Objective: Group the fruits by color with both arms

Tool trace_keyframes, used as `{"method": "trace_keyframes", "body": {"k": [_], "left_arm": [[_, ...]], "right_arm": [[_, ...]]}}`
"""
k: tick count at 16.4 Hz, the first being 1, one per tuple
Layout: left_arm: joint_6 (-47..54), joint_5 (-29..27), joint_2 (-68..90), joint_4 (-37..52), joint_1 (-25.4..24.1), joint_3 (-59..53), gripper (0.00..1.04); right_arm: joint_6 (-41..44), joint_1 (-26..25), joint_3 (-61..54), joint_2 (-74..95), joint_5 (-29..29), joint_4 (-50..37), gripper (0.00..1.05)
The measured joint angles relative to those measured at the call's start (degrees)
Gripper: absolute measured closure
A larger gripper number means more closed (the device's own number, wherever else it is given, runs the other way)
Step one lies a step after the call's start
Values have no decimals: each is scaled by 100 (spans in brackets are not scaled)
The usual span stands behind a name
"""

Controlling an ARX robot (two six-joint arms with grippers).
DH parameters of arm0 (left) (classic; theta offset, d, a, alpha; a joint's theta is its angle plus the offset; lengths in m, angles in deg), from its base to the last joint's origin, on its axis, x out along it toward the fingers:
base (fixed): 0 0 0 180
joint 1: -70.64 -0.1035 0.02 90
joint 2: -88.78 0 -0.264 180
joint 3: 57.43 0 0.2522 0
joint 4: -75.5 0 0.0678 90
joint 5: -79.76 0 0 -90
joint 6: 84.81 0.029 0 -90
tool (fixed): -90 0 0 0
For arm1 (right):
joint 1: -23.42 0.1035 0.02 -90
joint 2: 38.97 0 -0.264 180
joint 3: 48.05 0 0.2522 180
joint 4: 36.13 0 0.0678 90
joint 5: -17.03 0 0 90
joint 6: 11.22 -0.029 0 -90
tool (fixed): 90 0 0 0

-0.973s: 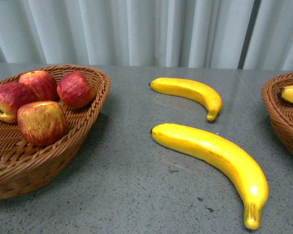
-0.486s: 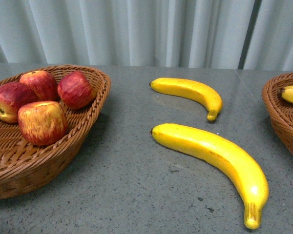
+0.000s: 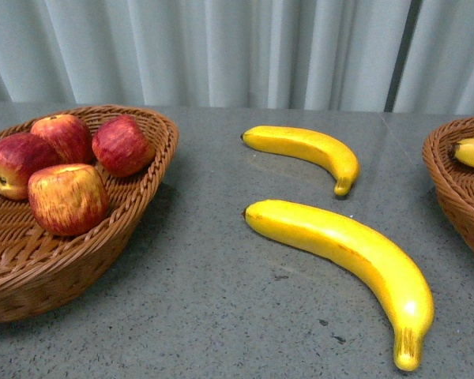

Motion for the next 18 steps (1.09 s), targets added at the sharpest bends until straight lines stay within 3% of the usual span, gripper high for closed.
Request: {"method": "trace_keyframes", "body": {"k": [11, 14, 18], "left_arm": [[0, 0, -1276, -931, 0, -227, 103], [0, -4, -2168, -2020, 0, -225, 103], [0, 0, -2232, -1937, -11, -225, 103]], "right_arm": [[0, 0, 0, 0, 0, 0, 7], [-2, 0, 0, 0, -2, 2, 7], [0, 0, 0, 0, 0, 9, 7]]}}
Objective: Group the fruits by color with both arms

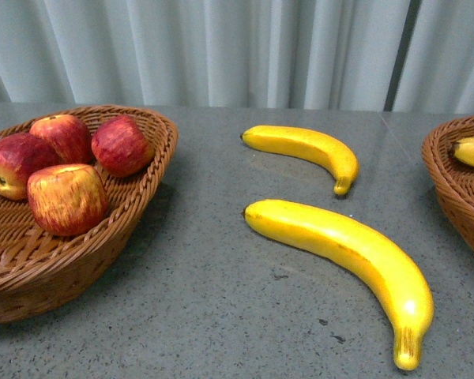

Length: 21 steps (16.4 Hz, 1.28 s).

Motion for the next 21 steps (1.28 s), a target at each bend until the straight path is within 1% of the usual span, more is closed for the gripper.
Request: {"method": "trace_keyframes", "body": {"k": [1, 2, 3, 4, 5, 6, 7, 10, 11, 12, 13, 14, 15, 16, 18, 21], "left_arm": [[0, 2, 0, -35, 0, 0, 103], [-2, 0, 0, -24, 0, 0, 94], [-2, 0, 0, -24, 0, 0, 80], [-2, 0, 0, -24, 0, 0, 69], [-2, 0, 0, -24, 0, 0, 61], [-2, 0, 0, -24, 0, 0, 49], [-2, 0, 0, -24, 0, 0, 40], [0, 0, 0, -24, 0, 0, 6], [0, 0, 0, -24, 0, 0, 6], [-2, -4, 0, -24, 0, 0, 8], [0, 2, 0, -20, 0, 0, 7], [0, 4, 0, -22, 0, 0, 7], [0, 2, 0, -24, 0, 0, 7], [-2, 0, 0, -24, 0, 0, 7], [0, 0, 0, -22, 0, 0, 7], [0, 2, 0, -22, 0, 0, 7]], "right_arm": [[0, 0, 0, 0, 0, -9, 7], [0, 0, 0, 0, 2, -9, 7], [0, 0, 0, 0, 0, -7, 7], [0, 0, 0, 0, 0, -7, 7], [0, 0, 0, 0, 0, -7, 7], [0, 0, 0, 0, 0, -7, 7], [0, 0, 0, 0, 2, -7, 7], [0, 0, 0, 0, 2, -7, 7], [-214, -98, 94, 122, 291, 337, 7], [-525, -232, 195, 629, 669, 199, 7], [-879, -210, 444, 1521, 774, -358, 7], [-1123, -35, 820, 2446, 826, -1202, 7], [-1139, 345, 1453, 3635, 815, -2310, 7], [-1106, 544, 1803, 4229, 780, -2743, 7], [-1003, 890, 2328, 5073, 691, -3180, 7], [-761, 1373, 3018, 6135, 625, -3272, 7]]}}
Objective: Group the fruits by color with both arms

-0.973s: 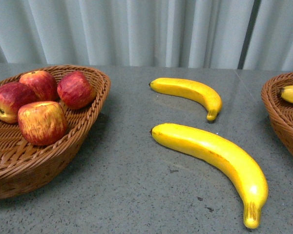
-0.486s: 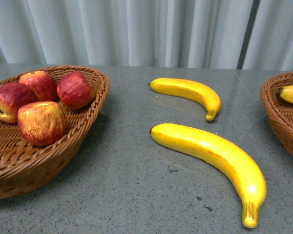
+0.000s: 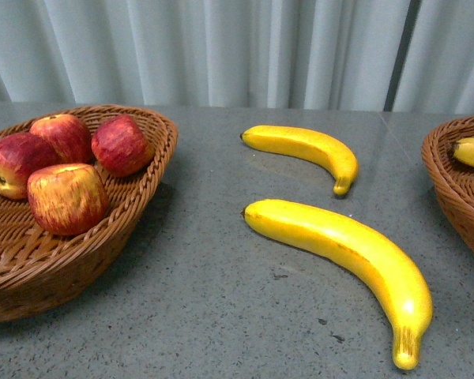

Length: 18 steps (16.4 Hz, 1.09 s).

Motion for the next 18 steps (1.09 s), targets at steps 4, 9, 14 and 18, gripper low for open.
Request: {"method": "trace_keyframes", "body": {"k": [4, 9, 14, 18], "left_arm": [[0, -2, 0, 0, 0, 0, 7], [0, -2, 0, 0, 0, 0, 7], [0, -2, 0, -2, 0, 0, 7], [0, -2, 0, 0, 0, 0, 7]], "right_arm": [[398, 461, 767, 1102, -133, 348, 7], [2179, 938, 2564, 3320, -203, 1921, 7], [3351, 905, 2568, 3672, -192, 3161, 7], [3788, 826, 2538, 3877, -321, 3390, 7]]}}
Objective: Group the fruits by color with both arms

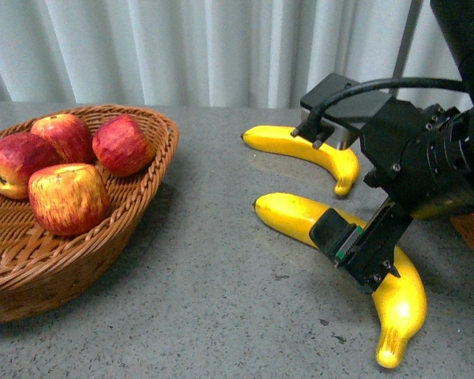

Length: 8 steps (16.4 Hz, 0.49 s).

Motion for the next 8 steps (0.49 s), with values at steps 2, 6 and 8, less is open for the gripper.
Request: {"method": "trace_keyframes", "body": {"k": [2, 6, 8], "left_arm": [[0, 2, 0, 0, 0, 0, 7], [0, 2, 0, -2, 0, 0, 7], [0, 0, 0, 0, 0, 0, 7]], "right_arm": [[66, 13, -50, 72, 0, 142, 7], [66, 55, -83, 74, 17, 245, 32], [46, 55, -83, 68, 83, 289, 54]]}}
